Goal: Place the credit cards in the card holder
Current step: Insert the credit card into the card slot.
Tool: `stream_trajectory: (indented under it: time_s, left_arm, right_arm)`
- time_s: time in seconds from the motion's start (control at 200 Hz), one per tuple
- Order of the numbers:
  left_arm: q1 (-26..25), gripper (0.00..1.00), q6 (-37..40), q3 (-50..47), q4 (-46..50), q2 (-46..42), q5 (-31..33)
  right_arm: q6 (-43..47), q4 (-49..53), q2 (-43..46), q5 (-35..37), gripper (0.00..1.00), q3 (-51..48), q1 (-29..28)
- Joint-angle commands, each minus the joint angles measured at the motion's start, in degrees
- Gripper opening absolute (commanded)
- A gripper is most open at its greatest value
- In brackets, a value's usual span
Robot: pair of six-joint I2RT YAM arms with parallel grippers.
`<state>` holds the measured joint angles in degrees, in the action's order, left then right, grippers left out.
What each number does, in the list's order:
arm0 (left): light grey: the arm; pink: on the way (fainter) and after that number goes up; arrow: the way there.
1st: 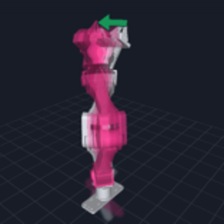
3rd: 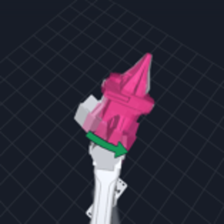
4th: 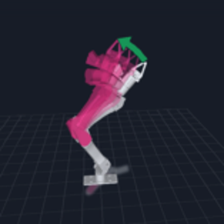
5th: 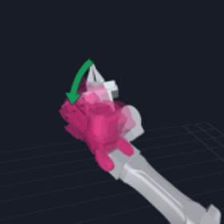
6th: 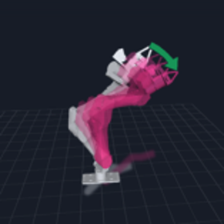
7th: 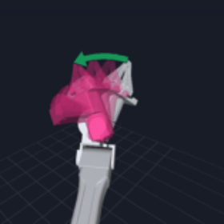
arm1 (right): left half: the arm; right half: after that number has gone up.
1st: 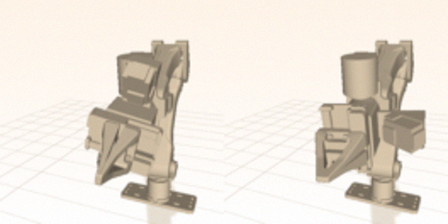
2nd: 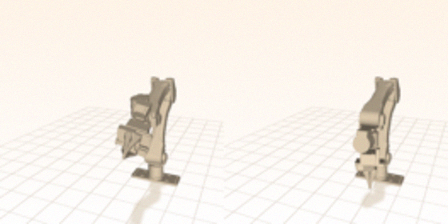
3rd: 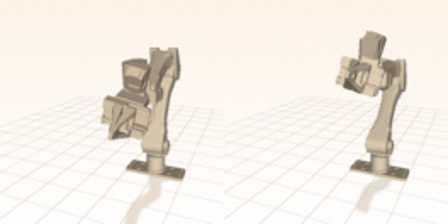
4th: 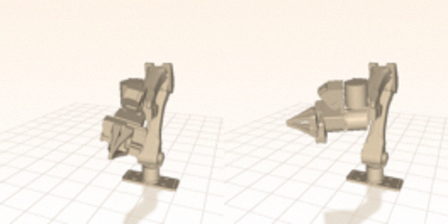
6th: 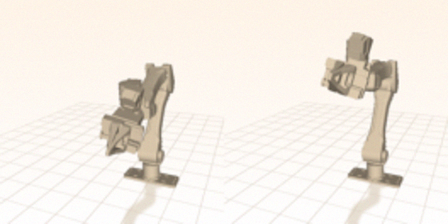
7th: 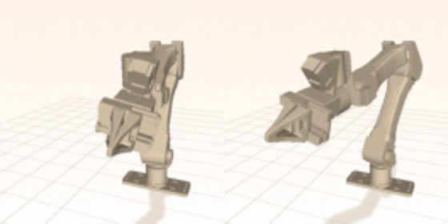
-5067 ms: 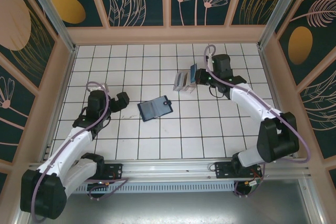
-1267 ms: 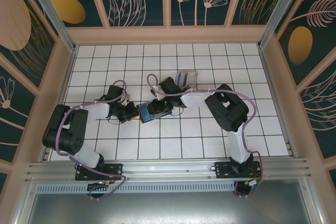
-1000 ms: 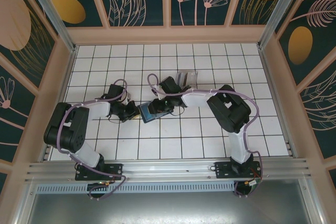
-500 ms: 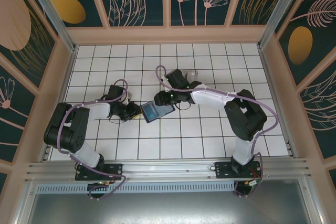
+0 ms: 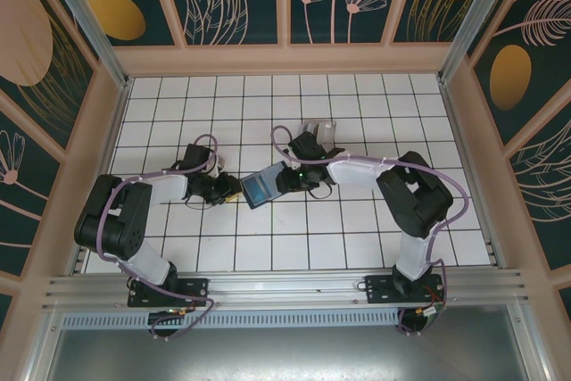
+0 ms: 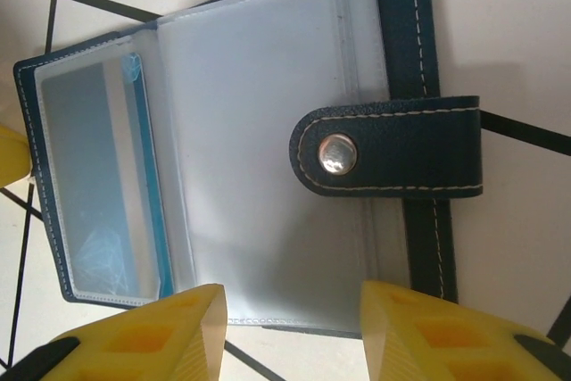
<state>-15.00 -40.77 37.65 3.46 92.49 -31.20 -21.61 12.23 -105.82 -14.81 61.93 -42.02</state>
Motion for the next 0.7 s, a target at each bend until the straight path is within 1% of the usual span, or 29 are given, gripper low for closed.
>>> stream_trajectory:
  time_s: [0.0, 0.115, 0.275, 0.395, 0.445, 0.581, 0.646, 0.696]
  left_arm:
    - [-1.1, 0.25, 0.5, -1.7, -2.5, 0.4, 5.2]
    - [-1.1, 0.25, 0.2, -1.7, -2.5, 0.1, 4.8]
    - [-1.1, 0.25, -0.7, -2.3, -4.1, 0.7, 4.1]
    - [-1.1, 0.25, -0.6, -2.3, -4.2, 0.9, 4.1]
    - [-1.2, 0.25, -0.6, -2.4, -4.5, 1.0, 4.0]
    - [-1.1, 0.25, -0.1, -1.9, -3.8, 1.2, 3.8]
    - [-1.1, 0.25, -0.1, -2.1, -4.4, 1.1, 3.9]
    - [-1.1, 0.25, 0.1, -1.8, -4.1, 1.5, 3.6]
  right_arm:
    - [-1.1, -1.2, -2.3, 0.7, 0.44, 0.6, -0.2]
    - [-1.1, -1.8, -3.3, -1.1, 0.45, 0.7, -0.4]
    - [-1.2, -4.9, -3.6, -7.9, 0.44, 0.5, -0.4]
    - [-2.1, -6.7, -3.7, -11.1, 0.42, 0.8, -0.4]
    - [-2.4, -7.4, -4.1, -12.4, 0.39, 1.0, -0.4]
    - [-3.2, -8.7, -4.3, -14.6, 0.26, 1.3, -0.4]
    - [-3.3, -9.1, -4.0, -15.1, 0.25, 1.3, -0.4]
    - [-3.0, -9.3, -3.8, -16.0, 0.17, 1.4, -0.3]
